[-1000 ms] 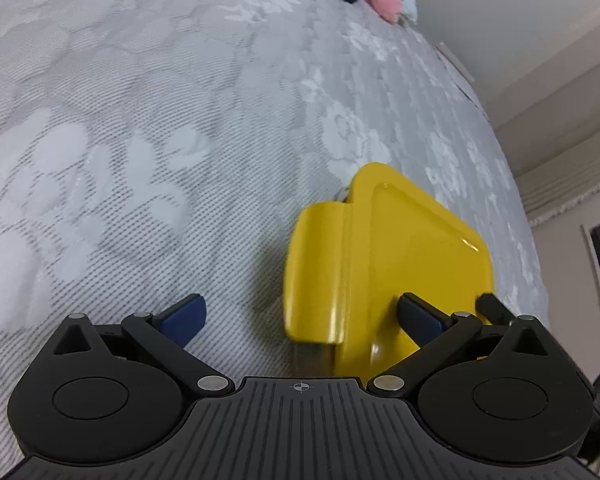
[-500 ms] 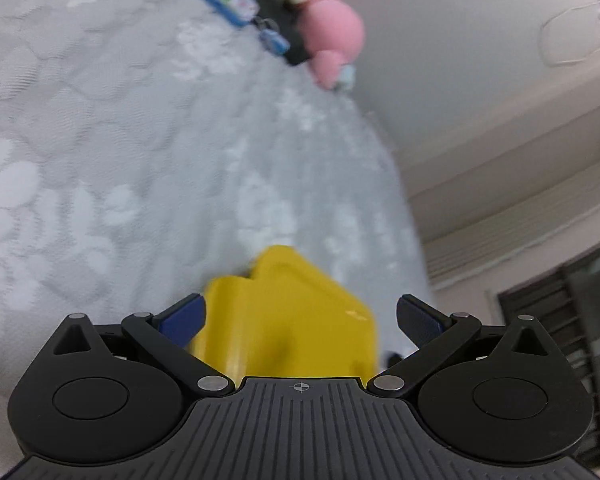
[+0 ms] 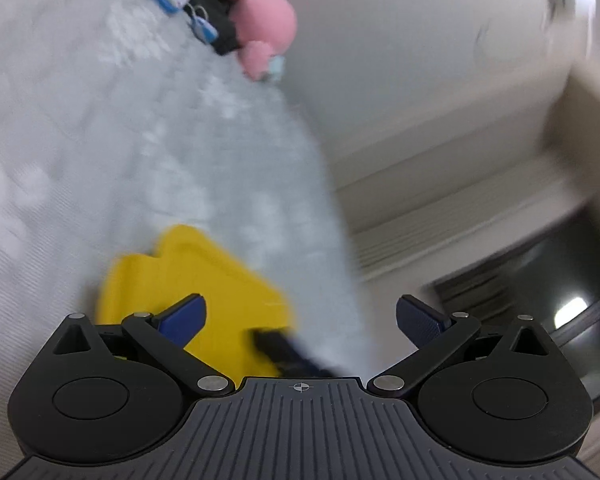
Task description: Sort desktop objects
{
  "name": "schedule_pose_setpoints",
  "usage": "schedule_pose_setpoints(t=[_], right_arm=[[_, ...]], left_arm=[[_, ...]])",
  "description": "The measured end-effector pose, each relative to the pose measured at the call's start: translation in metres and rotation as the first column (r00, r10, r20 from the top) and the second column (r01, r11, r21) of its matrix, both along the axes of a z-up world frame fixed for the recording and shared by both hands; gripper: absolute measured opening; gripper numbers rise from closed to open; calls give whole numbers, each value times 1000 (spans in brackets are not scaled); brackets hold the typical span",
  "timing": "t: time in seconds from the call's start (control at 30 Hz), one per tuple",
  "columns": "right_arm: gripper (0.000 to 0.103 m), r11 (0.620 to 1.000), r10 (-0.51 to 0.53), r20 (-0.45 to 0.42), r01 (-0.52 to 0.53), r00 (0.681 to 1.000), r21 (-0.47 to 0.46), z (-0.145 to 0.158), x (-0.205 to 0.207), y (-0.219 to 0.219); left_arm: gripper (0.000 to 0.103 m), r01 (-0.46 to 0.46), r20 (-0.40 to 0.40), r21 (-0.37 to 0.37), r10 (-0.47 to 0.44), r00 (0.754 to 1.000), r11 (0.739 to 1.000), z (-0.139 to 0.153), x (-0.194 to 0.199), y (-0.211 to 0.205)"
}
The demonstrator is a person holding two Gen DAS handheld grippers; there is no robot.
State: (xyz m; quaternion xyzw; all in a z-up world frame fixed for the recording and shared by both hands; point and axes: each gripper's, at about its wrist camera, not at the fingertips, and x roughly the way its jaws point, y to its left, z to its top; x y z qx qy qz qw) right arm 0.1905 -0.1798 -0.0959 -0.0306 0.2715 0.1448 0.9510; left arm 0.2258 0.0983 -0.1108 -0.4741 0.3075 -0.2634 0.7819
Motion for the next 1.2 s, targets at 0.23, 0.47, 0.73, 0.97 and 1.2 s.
schedule_pose_setpoints(t=[0.23, 0.47, 0.73, 0.97, 1.2], right_arm=[[34, 996, -57, -36, 60, 998, 63, 8, -6, -14], [35, 984, -104, -24, 106, 994, 143, 20, -22, -34], [34, 994, -30, -12, 31, 999, 109, -1, -13, -27], [41, 999, -26, 20, 25, 999, 38, -3, -16, -12], [41, 980, -38, -3, 38, 999, 194, 0, 8, -16]], left_arm=[[94, -64, 73, 312, 43, 996, 948, 9, -7, -21], [60, -10, 96, 596, -59, 994, 803, 13, -15, -76], [19, -4, 62, 565, -38, 997, 825, 0, -6, -70], [10, -14, 44, 553, -12, 999, 833, -1, -3, -64], [42, -121, 136, 561, 52, 989, 819, 9, -3, -54]])
